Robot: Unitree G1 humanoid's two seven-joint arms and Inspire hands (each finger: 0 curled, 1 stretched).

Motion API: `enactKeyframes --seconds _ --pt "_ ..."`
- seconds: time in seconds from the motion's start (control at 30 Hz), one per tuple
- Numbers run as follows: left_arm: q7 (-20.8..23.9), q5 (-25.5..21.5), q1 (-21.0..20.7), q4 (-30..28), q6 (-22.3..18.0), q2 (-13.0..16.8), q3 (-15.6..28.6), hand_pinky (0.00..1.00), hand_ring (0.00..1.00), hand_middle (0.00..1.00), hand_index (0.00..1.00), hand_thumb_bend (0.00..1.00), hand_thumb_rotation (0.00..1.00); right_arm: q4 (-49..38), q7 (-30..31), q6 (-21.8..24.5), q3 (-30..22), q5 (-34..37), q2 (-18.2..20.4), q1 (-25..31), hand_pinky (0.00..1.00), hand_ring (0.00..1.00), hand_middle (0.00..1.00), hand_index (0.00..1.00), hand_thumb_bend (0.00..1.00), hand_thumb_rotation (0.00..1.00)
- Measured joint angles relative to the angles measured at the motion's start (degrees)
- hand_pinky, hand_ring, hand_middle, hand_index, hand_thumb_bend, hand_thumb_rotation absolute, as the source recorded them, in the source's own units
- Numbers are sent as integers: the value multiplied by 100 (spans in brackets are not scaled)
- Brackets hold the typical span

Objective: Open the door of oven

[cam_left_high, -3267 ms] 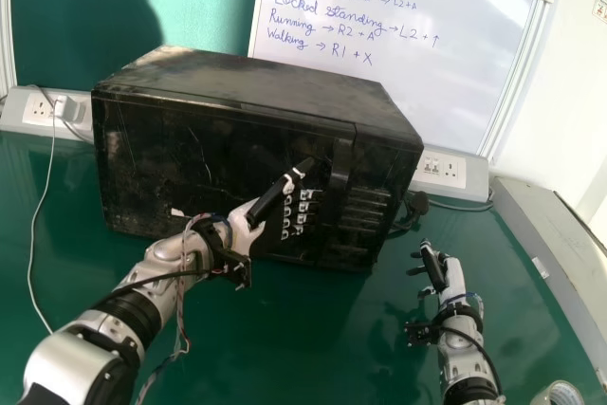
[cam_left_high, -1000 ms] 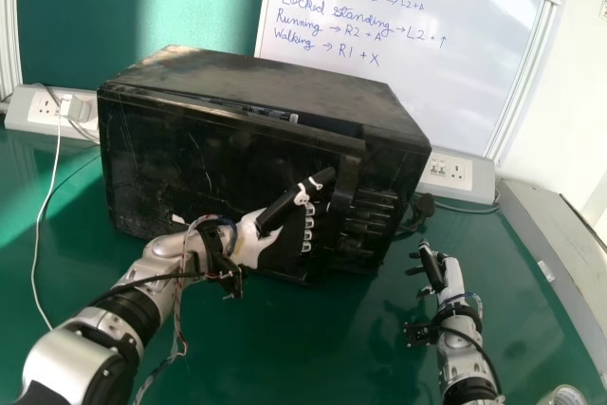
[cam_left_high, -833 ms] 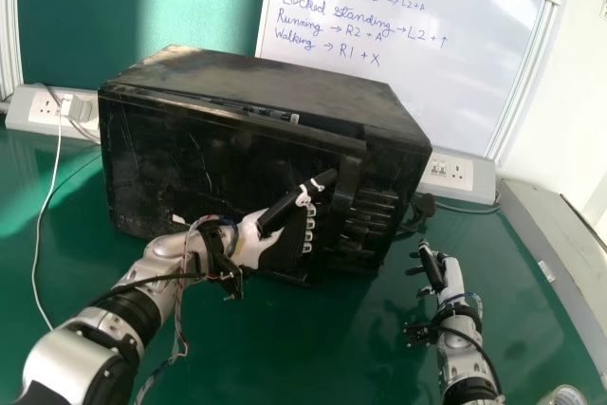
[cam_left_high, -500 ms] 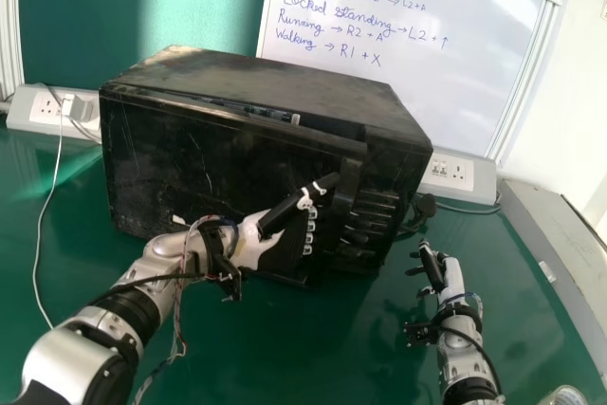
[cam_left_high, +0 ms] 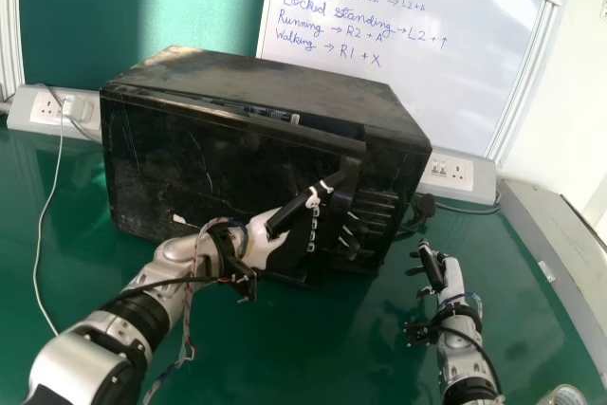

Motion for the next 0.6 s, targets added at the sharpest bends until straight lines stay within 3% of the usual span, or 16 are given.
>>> enactKeyframes --seconds 0.27,0.43,0.6 --pt "224 24 30 -29 -135 -86 -17 20 24 33 37 96 84 0 -7 -1 11 -1 55 0 16 22 35 60 62 43" --pt "622 76 33 -119 -76 -189 -33 18 21 29 34 99 83 0 -7 -5 12 -2 74 0 15 22 35 58 60 42" --pt "734 105 74 -250 -15 -225 -55 16 20 27 31 99 83 0 -7 -5 15 -4 68 0 16 22 35 57 61 45"
